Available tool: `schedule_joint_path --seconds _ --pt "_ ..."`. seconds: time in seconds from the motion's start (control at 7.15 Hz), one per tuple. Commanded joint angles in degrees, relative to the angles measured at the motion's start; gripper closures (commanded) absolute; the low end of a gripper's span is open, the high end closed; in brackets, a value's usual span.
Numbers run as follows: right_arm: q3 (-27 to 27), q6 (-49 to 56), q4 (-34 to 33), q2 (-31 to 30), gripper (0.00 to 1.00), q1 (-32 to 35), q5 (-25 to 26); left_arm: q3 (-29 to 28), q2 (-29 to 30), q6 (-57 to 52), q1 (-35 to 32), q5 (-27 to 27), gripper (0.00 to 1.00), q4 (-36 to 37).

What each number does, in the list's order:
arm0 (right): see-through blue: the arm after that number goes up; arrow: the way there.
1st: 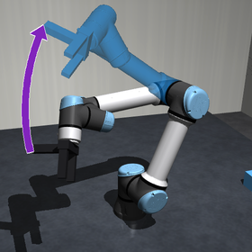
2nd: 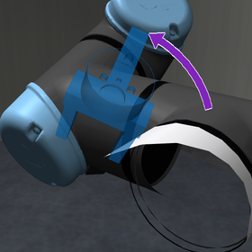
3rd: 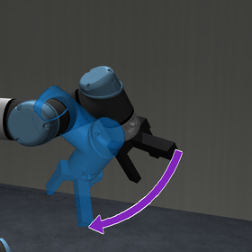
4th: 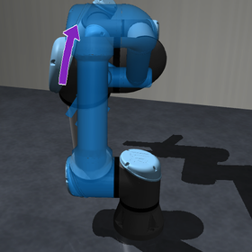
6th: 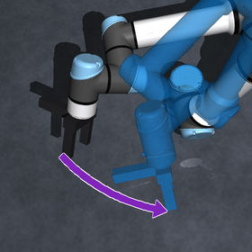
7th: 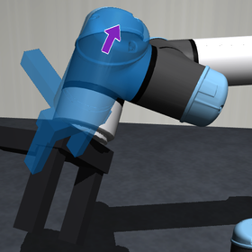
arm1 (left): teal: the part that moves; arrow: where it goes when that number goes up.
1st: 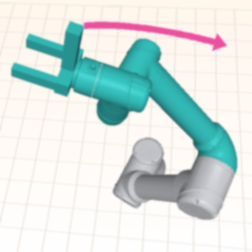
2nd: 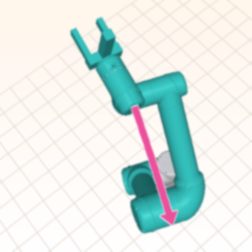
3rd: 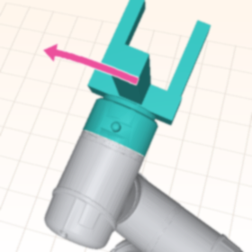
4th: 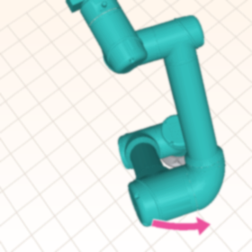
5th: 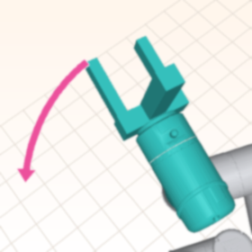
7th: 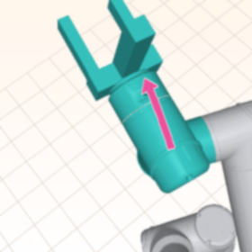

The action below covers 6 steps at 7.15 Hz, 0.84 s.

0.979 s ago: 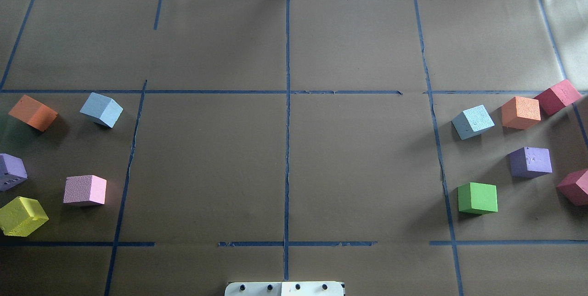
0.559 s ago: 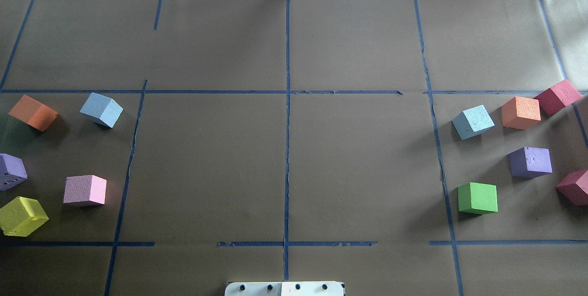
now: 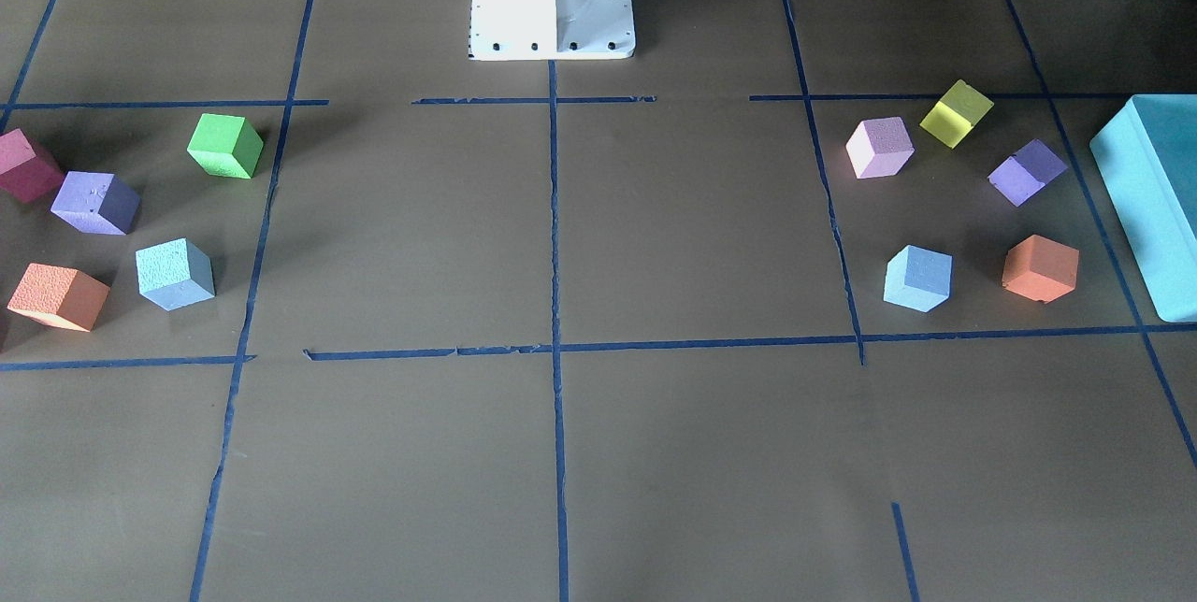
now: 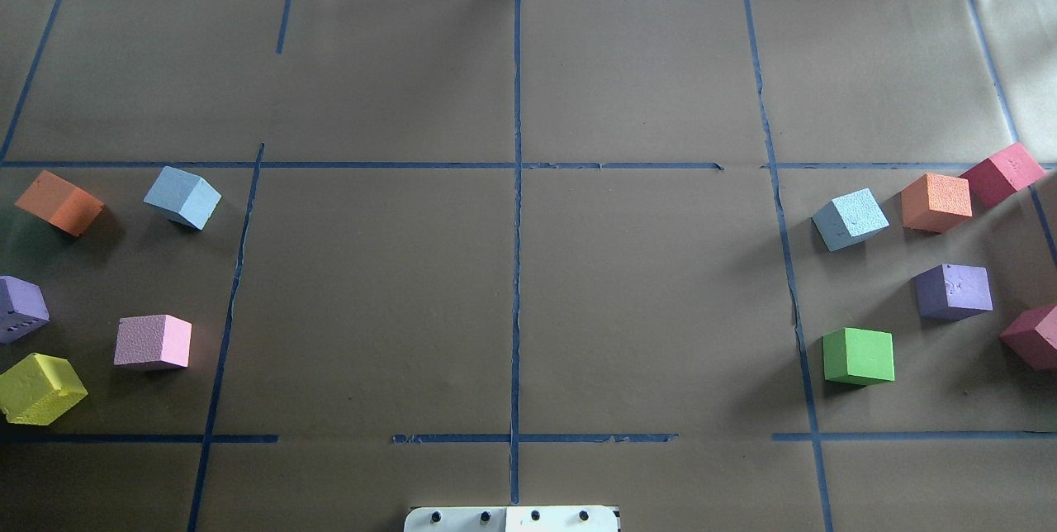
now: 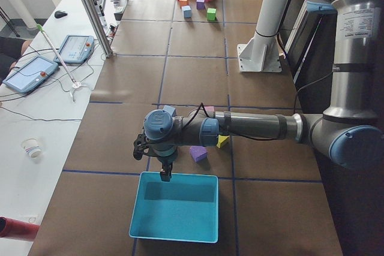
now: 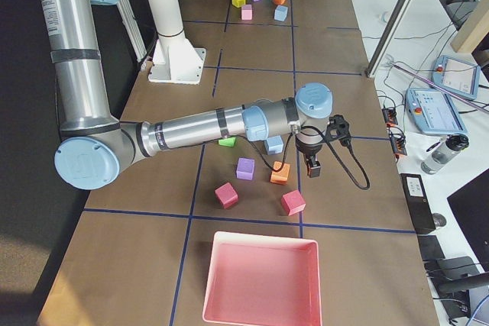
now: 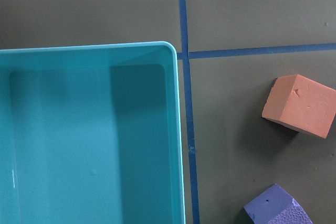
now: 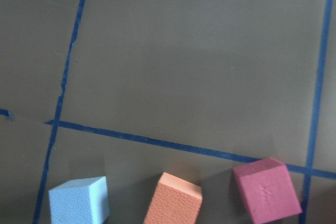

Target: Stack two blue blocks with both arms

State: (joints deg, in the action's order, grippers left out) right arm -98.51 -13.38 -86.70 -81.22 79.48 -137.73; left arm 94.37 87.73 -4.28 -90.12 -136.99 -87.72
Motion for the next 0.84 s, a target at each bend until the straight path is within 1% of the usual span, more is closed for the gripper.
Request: schedule_joint_path --seconds 0.0,0.14,0.28,0.42,0.56,0.7 --pt "-2.8 -15.7 6.8 -0.3 0.00 -9.8 2.6 0.6 -0.3 0.0 -0.1 0.0 0.00 0.0" --pt "-2.8 -22.5 12.5 -0.7 0.00 -14.0 6.6 0.6 -0.3 0.0 -0.1 0.0 0.00 0.0" --pt "-2.6 -24.0 17.8 -3.7 0.00 -17.1 9.8 0.6 -0.3 0.0 -0.1 0.0 0.00 0.0" --pt "-2.1 -24.1 19.6 -4.5 0.00 -18.5 10.8 0.6 -0.3 0.1 -0.1 0.0 0.00 0.0" --pt "-2.0 -24.1 19.6 -4.4 0.00 -19.9 11.1 0.6 -0.2 0.1 -0.1 0.0 0.00 0.0" --pt "-1.6 -24.1 19.7 -4.3 0.00 -22.8 13.8 0.6 -0.2 0.1 -0.1 0.0 0.00 0.0"
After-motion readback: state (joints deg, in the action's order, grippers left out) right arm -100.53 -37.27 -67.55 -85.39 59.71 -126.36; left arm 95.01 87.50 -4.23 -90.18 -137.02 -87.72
